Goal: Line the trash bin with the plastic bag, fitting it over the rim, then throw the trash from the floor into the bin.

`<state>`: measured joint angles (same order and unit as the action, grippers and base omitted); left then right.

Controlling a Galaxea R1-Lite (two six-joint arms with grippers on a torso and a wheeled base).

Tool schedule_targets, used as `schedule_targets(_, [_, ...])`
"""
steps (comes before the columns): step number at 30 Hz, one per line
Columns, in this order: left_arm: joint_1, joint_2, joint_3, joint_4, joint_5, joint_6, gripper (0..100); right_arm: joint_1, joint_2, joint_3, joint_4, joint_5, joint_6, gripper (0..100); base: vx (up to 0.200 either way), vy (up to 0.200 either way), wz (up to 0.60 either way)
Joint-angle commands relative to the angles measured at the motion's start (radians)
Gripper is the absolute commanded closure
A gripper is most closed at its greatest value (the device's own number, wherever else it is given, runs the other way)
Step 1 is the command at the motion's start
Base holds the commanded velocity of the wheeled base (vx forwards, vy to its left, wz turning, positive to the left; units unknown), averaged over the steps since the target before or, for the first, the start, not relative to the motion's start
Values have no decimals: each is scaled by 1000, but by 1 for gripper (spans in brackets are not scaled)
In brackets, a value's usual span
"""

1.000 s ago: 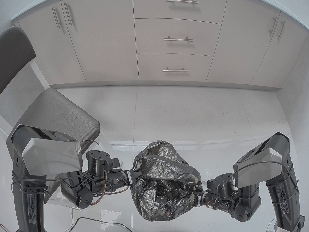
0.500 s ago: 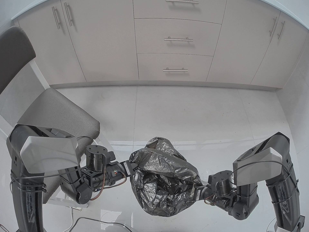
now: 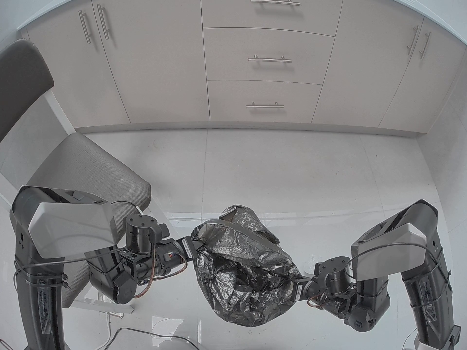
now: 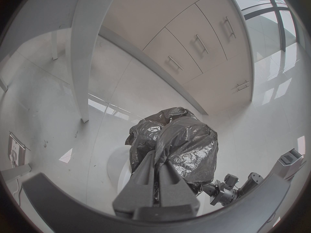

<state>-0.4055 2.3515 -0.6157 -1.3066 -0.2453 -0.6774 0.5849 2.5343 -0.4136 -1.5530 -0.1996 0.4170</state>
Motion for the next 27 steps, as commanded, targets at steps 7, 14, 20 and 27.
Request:
schedule_targets(7, [-4, 0, 4, -2, 0, 1, 100, 44, -84, 58, -18, 15, -1, 0, 0, 0, 0])
schedule_targets(14, [-4, -26, 8, -2, -2, -1, 100, 75, -187, 44, -18, 8, -23, 0, 0, 0, 0])
schedule_targets(20, [-4, -26, 7, -2, -6, -1, 100, 72, -193, -50, -18, 15, -130, 0, 0, 0, 0])
schedule_targets(27, [-6, -26, 10, -2, -6, -1, 100, 73, -149, -177, 37, 11, -187, 0, 0, 0, 0])
